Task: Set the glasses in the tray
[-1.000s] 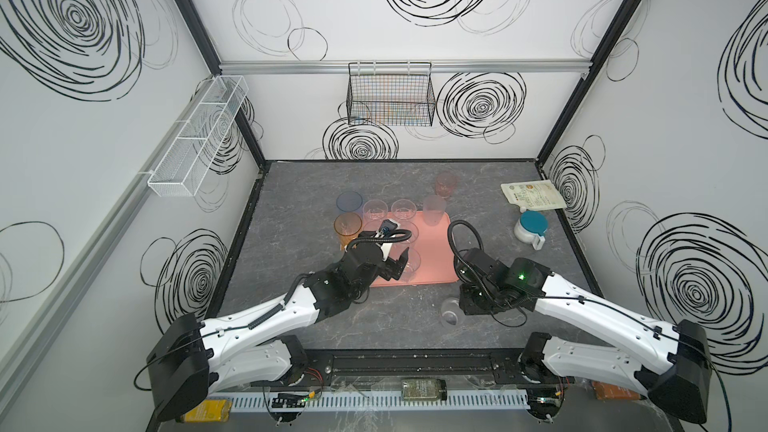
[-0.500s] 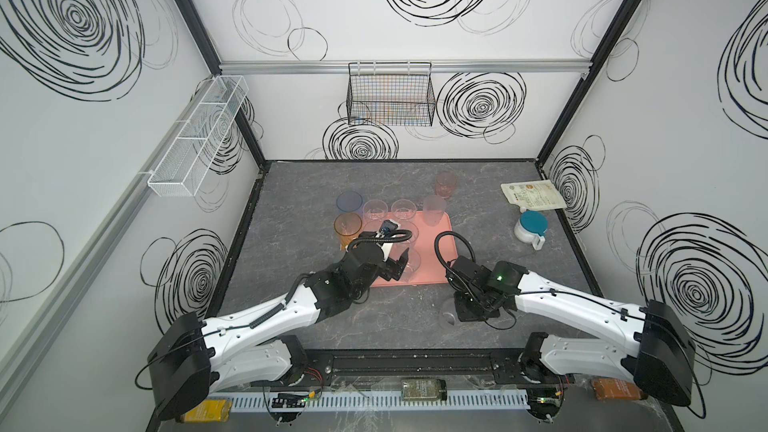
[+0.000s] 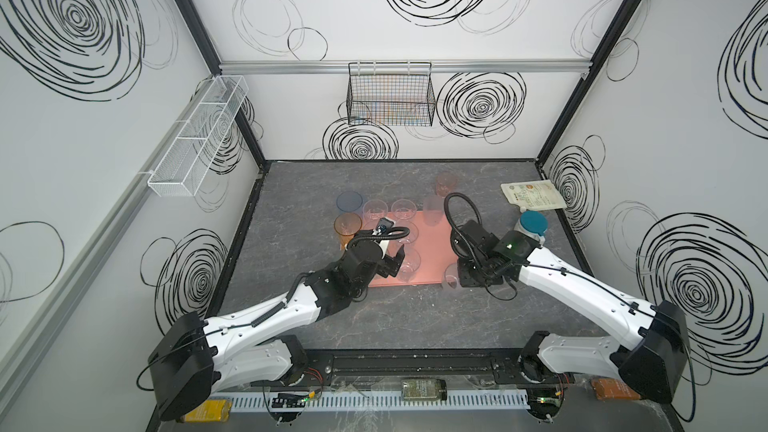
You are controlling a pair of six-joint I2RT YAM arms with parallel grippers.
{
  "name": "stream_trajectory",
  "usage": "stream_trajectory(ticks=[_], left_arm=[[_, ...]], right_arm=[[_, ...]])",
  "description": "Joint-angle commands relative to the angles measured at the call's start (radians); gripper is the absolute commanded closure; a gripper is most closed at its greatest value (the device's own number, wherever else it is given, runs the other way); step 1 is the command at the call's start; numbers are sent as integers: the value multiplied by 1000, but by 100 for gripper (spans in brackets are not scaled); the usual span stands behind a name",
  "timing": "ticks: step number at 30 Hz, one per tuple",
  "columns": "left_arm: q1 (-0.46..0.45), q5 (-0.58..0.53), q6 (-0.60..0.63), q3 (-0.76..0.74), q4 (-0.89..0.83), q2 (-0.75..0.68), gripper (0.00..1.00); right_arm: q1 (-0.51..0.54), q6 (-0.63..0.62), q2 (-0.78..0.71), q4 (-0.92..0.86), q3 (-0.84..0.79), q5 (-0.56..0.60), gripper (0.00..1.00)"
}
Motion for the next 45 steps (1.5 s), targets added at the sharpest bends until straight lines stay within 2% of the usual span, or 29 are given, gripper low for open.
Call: stream_trajectory(ticks=[1,5,9,17,26,37,45], left_arm=[[8,-26,-4,-16,34,-20,6],[13,-22,-13,-25,39,-14,6],[15,-26,-15,-32,40,-6,6],[17,-33,-16,-38,40,-6,6],[15,-34,-18,-42,43,2,6],[15,-32,-24,-44,48,13,6],[13,-32,-27,-45,52,19,6]], right_arm=[[-58,-114,33,50,33,83,89],[-130,-194,120,183,56,81,89],[-176,-234,281,204,163,116,89],[-189,-303,477,252,289,117,89],[-191,-321,561,274,343,89,88],[-194,-339,602,279,364,65,82],[-210,-326,611,312,367,37,83]])
